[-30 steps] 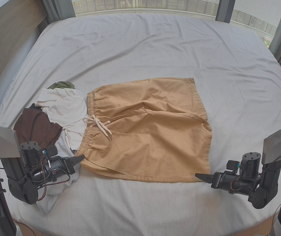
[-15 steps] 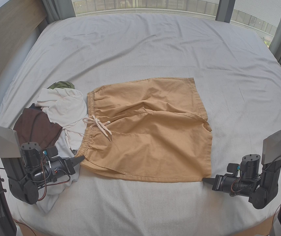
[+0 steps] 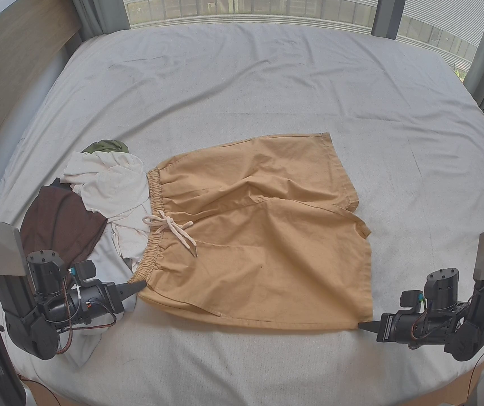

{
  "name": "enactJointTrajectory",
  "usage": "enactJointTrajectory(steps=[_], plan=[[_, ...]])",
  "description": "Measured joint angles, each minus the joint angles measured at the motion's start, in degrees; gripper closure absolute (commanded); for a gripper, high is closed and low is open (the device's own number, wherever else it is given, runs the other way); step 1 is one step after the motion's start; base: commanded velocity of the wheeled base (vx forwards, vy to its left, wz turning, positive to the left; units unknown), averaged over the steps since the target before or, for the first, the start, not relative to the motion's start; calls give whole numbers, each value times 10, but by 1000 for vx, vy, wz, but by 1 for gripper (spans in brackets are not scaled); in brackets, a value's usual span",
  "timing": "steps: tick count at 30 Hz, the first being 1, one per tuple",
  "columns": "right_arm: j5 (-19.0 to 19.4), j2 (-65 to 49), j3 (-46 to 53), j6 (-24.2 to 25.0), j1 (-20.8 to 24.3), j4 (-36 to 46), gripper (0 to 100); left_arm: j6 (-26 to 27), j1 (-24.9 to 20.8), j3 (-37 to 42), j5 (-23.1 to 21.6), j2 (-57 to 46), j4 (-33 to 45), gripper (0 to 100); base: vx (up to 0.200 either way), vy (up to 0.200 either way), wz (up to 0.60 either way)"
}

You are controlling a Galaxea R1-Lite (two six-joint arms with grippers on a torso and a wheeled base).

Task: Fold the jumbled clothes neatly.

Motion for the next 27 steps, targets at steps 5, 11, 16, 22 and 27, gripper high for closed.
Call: enactJointTrajectory(steps=[5,11,16,22,27], plan=[[0,-30,6,-24,-1,64,100,27,2,36,-8,-13,11,100,0,0,0],[0,-44,13,-29,8,69,100,77,9,58,-9,-8,22,100,0,0,0],[0,-49,23,-35,17,74,100,118,19,74,-10,11,25,100,0,0,0],[-1,-51,36,-47,16,74,100,122,20,90,-10,22,25,100,0,0,0],[-1,-50,40,-48,15,72,100,141,15,101,-10,31,24,100,0,0,0]])
